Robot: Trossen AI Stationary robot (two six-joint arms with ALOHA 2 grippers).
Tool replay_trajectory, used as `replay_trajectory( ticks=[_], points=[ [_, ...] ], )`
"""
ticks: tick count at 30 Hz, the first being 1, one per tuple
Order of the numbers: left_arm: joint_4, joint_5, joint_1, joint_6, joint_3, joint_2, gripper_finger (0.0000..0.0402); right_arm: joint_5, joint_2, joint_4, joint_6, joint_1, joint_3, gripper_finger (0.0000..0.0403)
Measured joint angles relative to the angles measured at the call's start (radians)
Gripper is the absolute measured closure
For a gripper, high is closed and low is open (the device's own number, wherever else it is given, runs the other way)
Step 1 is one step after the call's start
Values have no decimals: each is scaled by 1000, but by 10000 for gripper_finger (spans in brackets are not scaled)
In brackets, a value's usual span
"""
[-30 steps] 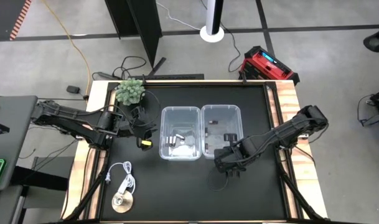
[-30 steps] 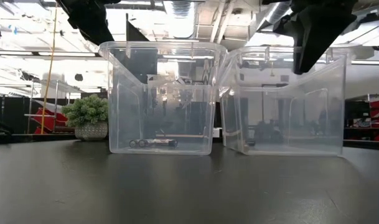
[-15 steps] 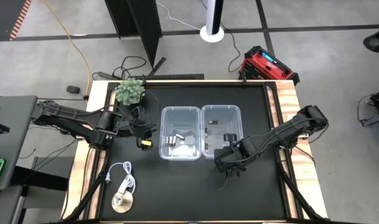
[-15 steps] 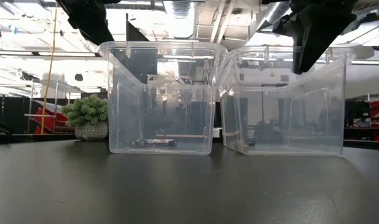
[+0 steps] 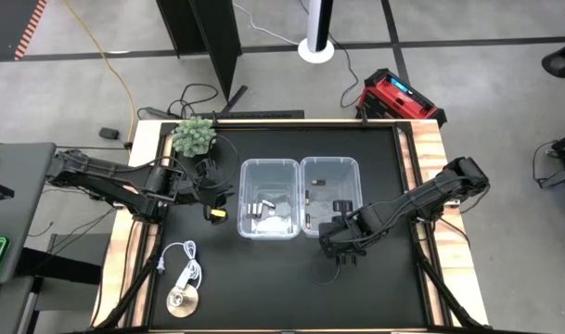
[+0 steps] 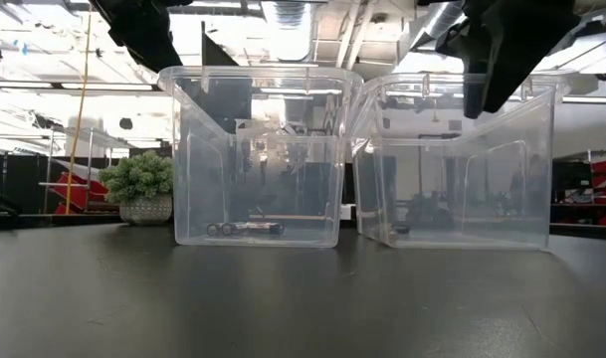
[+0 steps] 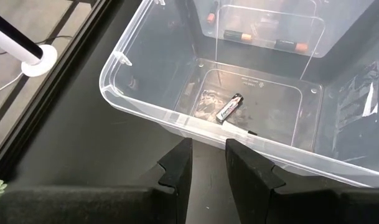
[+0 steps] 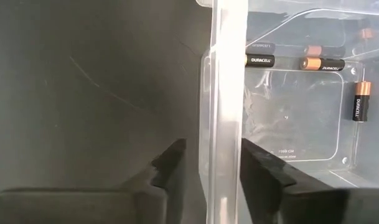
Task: Sort batteries
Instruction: Move the top transparent bin on the right side of the bottom transparent bin, then return to Home Position
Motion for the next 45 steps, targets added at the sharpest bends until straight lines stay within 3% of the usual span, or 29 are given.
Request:
replay_trajectory(
  ticks=[11, 19, 23, 27, 30, 35, 40, 45],
  points=[
    [2, 12, 0, 11, 0, 0, 310, 74, 0, -9, -23, 8, 42, 160],
    [72, 12, 0, 72, 0, 0, 310, 144, -2, -5, -133, 11, 170, 153],
    [163, 12, 0, 147, 0, -16, 310, 224, -57, 137, -243, 19, 172, 158],
    [264, 11, -9, 230, 0, -65, 312, 232, -165, 376, -374, 19, 82, 200],
    [287, 11, -19, 277, 0, -116, 328, 232, -287, 509, -405, 19, -38, 269],
    [301, 4, -62, 335, -11, -210, 390, 233, -537, 741, -425, 28, -307, 388],
    [519, 11, -105, 399, -180, -352, 400, 232, -753, 964, -478, 49, -552, 389],
    [654, 23, -106, 378, -401, -477, 401, 232, -923, 1069, -538, 49, -722, 399]
  ],
)
